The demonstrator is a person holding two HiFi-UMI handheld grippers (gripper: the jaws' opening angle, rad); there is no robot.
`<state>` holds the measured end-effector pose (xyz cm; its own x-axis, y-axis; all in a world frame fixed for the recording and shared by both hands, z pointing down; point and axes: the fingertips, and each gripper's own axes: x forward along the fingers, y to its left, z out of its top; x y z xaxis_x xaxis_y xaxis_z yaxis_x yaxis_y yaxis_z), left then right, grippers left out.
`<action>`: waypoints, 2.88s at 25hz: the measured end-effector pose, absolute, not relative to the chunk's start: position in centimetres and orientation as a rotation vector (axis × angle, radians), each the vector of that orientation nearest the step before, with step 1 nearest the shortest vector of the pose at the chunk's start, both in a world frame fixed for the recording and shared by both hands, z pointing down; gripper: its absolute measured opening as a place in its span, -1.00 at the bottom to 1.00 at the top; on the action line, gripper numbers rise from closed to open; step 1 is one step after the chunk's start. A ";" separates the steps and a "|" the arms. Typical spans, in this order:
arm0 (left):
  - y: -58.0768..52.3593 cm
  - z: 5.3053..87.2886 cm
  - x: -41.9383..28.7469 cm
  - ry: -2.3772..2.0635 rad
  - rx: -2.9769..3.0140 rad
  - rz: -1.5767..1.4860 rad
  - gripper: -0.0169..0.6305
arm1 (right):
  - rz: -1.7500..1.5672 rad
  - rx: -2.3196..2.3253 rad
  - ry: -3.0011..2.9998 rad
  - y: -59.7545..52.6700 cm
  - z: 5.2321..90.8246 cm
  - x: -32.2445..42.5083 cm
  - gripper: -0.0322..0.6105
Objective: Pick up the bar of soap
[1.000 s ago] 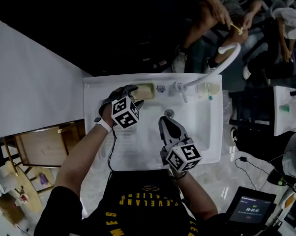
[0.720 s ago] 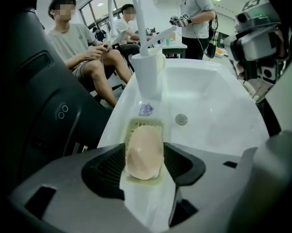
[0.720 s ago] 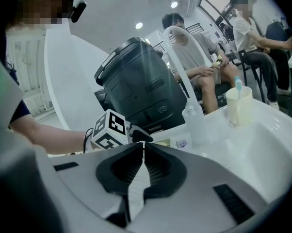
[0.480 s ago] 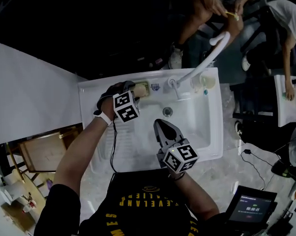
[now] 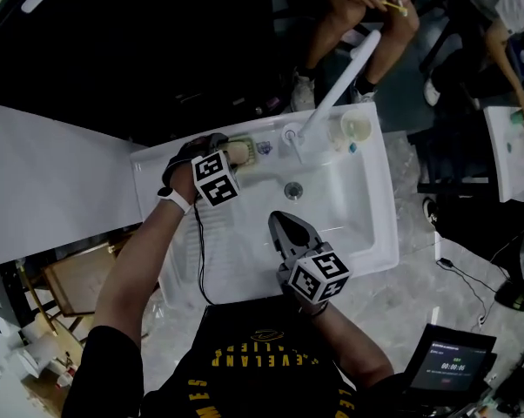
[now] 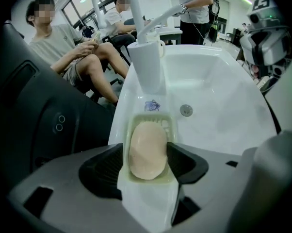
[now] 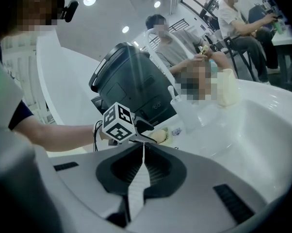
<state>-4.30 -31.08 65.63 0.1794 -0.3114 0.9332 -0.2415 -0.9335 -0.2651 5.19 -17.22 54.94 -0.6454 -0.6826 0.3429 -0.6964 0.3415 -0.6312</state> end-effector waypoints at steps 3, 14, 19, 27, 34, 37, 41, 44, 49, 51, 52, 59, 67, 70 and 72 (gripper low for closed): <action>-31.4 65.9 -3.9 0.499 -2.289 -1.916 -0.02 | 1.245 1.346 -2.541 -17.1 55.4 6.0 -0.84; -31.8 66.4 -4.0 0.602 -2.144 -1.904 -0.11 | 1.316 1.422 -2.518 -17.1 56.1 7.7 -0.84; -31.8 66.8 -4.0 0.578 -2.140 -1.970 -0.11 | 1.319 1.429 -2.518 -17.3 55.7 7.8 -0.84; -32.0 67.0 -3.7 0.555 -2.169 -1.978 -0.13 | 1.337 1.440 -2.513 -17.5 55.5 8.4 -0.84; -31.6 63.9 -4.7 0.759 -2.332 -1.827 -0.13 | 1.321 1.433 -2.513 -17.0 55.1 8.2 -0.84; -30.6 62.1 -5.0 0.817 -2.361 -1.758 -0.13 | 1.307 1.412 -2.526 -16.6 54.8 7.5 -0.84; -29.8 59.7 -5.0 0.968 -2.514 -1.609 -0.13 | 1.281 1.379 -2.545 -16.8 54.2 6.8 -0.84; -29.0 57.5 -5.2 1.118 -2.661 -1.441 -0.13 | 1.262 1.363 -2.557 -16.8 53.8 6.5 -0.84; -27.2 54.1 -5.8 1.271 -2.824 -1.193 -0.13 | 1.201 1.326 -2.518 -16.5 53.9 6.0 -0.84; -26.3 53.0 -5.9 1.303 -2.880 -1.127 -0.13 | 1.160 1.311 -2.488 -16.4 54.1 5.8 -0.84; -25.7 52.5 -6.0 1.319 -2.905 -1.098 -0.13 | 1.144 1.306 -2.484 -16.3 54.0 5.7 -0.84; -21.4 48.0 -6.3 1.408 -3.224 -0.609 -0.13 | 1.046 1.287 -2.541 -16.1 50.8 4.8 -0.84; -15.3 45.2 -6.0 1.479 -3.539 -0.132 -0.13 | 0.860 1.320 -2.636 -15.1 45.7 4.5 -0.84; -13.7 44.0 -5.9 1.476 -3.624 0.057 -0.13 | 0.765 1.321 -2.681 -14.5 44.0 4.1 -0.84; -12.7 43.2 -5.8 1.458 -3.644 0.123 -0.13 | 0.712 1.304 -2.715 -14.1 43.1 3.8 -0.84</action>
